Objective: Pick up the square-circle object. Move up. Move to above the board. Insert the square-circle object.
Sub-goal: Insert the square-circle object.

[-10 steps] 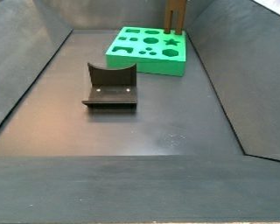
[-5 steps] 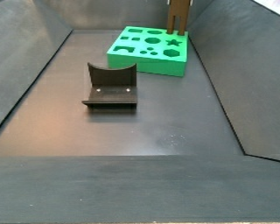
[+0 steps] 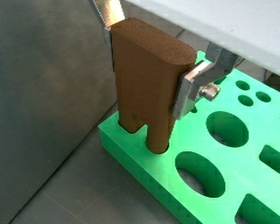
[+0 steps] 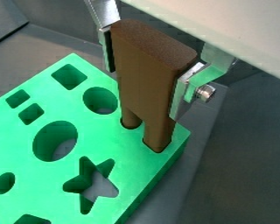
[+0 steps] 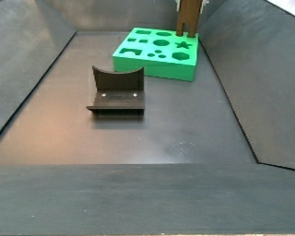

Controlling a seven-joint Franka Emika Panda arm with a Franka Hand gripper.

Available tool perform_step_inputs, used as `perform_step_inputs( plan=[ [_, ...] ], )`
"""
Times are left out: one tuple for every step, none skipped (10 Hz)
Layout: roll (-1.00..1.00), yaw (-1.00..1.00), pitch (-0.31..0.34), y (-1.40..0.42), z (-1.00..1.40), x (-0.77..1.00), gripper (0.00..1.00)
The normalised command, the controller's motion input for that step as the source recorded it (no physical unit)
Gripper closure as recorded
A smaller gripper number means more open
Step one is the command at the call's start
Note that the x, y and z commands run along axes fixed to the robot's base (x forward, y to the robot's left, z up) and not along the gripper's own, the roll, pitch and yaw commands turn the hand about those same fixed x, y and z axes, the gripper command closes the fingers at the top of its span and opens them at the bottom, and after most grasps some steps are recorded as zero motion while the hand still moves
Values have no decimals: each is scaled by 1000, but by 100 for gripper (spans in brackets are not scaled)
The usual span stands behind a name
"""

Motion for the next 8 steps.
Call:
perform_step_inputs(
  plan=[
    [93,-191,131,43,-594,294,100],
    [73,-163,170,129,-651,331,100],
    [139,-111,197,0,-571,337,100],
    [246,0,217,0,-566,251,100],
    [237,0,180,0,-563,177,100],
    [173,0,83,0,-509,123,100],
    [109,0,-34,0,-391,0,100],
    [14,0,-44,0,-109,0,100]
  ],
)
